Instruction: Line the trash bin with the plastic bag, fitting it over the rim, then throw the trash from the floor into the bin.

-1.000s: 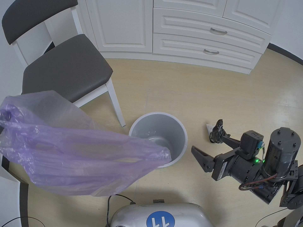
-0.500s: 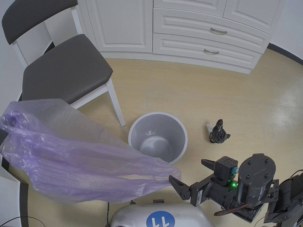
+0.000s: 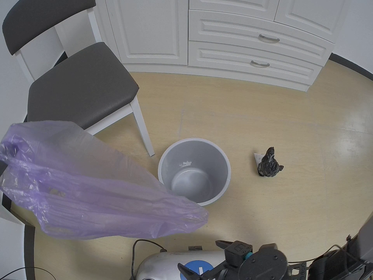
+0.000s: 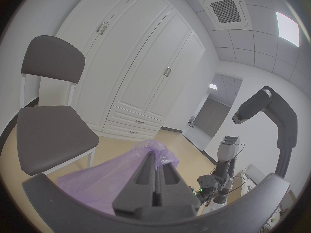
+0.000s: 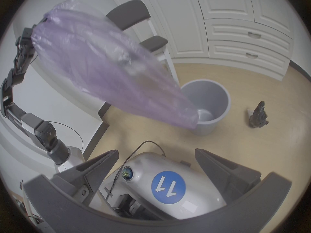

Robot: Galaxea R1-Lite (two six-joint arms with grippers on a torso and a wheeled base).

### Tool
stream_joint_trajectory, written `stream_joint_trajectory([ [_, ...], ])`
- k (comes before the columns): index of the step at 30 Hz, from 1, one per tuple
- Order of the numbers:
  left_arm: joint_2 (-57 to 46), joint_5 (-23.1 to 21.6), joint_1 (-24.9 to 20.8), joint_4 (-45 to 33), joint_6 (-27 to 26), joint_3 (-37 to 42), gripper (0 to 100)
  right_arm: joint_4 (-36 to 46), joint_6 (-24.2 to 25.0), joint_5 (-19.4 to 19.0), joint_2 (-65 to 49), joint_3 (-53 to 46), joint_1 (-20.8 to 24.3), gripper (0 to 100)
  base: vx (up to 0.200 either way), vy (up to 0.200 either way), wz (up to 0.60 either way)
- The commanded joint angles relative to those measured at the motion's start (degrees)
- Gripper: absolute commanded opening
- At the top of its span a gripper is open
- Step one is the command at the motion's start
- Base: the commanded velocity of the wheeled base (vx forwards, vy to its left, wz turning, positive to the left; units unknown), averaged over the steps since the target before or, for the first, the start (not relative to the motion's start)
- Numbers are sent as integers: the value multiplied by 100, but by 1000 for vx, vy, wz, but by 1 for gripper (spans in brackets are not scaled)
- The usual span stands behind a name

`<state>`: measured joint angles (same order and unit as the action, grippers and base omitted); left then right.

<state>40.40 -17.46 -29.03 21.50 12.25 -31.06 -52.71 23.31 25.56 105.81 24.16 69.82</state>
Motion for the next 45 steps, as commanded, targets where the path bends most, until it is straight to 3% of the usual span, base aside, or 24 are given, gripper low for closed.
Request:
stream_joint_trajectory([
  [1,-32,-3,-24,3,-3,4,0,-283,113,-34,607,36,6,100,0,0,0],
  [9,-190,-21,-33,-6,-3,4,0,-450,-670,-34,-922,-245,-390,100,0,0,0],
  [17,-278,-21,-33,-6,-232,30,0,-450,-1311,-34,-1748,-210,-1330,100,0,0,0],
  [22,-313,-21,-33,-6,-250,56,0,-450,-1329,-131,-1581,-166,-1717,100,0,0,0],
  [26,-305,-21,-33,3,-250,56,0,-521,-1267,-350,-1072,-140,-1770,100,0,0,0],
  [32,-322,-91,-42,12,-250,56,0,-547,-942,-377,-281,71,-1831,100,0,0,0],
  [39,-340,-100,-94,12,-258,65,0,-670,-582,-403,387,282,-1805,100,0,0,0],
  [45,-340,-100,-94,12,-258,92,0,-1391,-494,-482,1161,212,-1559,100,0,0,0],
])
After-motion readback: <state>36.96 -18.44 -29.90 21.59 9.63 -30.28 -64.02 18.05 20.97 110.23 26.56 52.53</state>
